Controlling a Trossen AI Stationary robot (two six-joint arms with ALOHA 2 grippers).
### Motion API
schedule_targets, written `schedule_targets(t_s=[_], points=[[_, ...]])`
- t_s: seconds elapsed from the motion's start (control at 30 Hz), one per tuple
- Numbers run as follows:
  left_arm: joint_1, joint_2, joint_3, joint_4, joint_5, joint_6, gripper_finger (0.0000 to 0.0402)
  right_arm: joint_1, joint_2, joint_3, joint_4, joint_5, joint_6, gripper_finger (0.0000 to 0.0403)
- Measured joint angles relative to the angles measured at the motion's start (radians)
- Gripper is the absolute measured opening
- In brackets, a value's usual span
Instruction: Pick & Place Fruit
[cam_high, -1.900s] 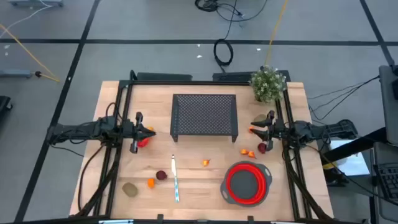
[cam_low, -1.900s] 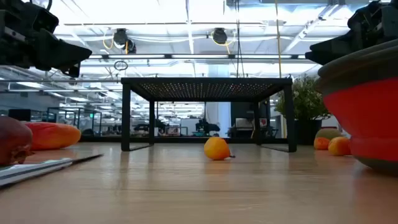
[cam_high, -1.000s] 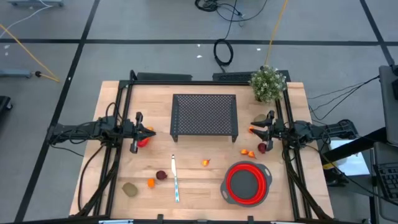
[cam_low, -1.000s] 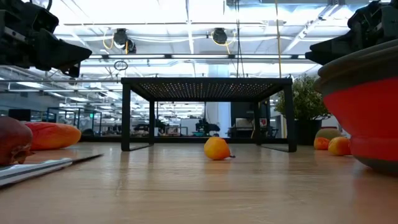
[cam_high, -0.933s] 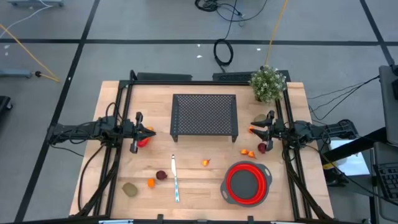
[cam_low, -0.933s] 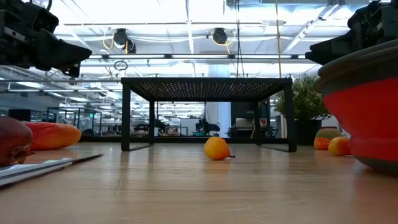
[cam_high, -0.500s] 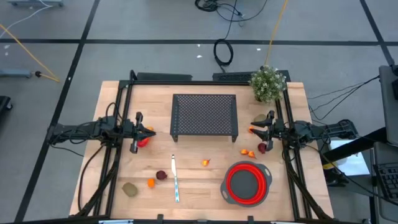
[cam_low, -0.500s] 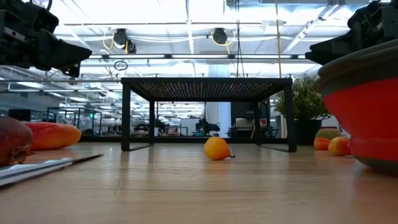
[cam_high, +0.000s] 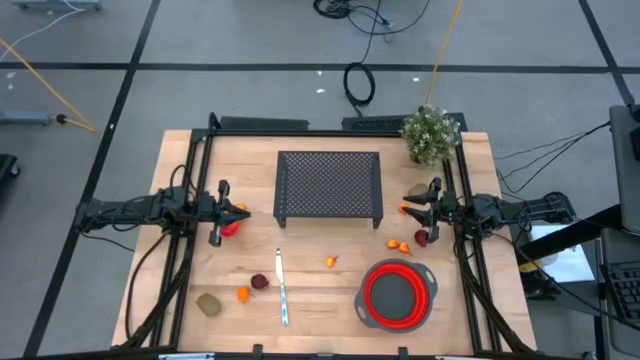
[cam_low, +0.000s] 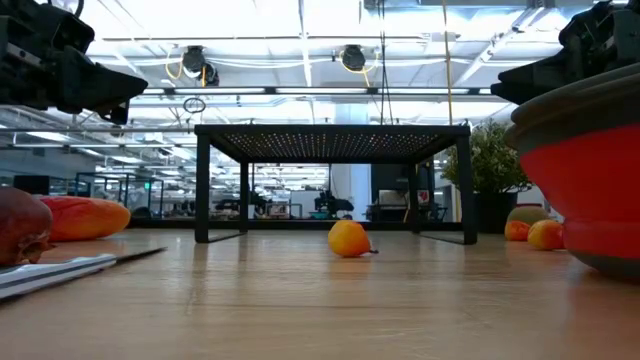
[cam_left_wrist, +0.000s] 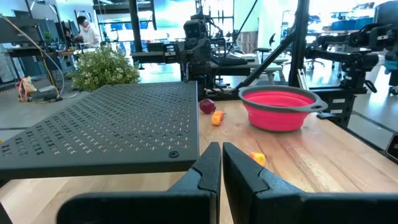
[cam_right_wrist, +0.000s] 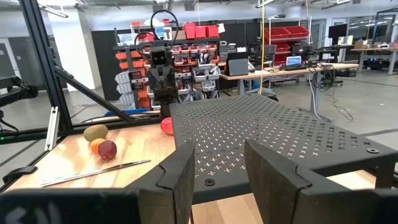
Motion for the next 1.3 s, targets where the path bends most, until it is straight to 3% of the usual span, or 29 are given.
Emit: schedule_targets(t_s=[0.87, 1.3], points=[[0.000, 0.000, 0.000, 0.000, 0.000, 0.000, 0.0019, 0.000, 0.000, 0.000, 0.000, 0.002, 0.001, 0.0130], [0.000, 0.000, 0.000, 0.000, 0.000, 0.000, 0.0019, 0.000, 0.000, 0.000, 0.000, 0.002, 0.079, 0.0130]])
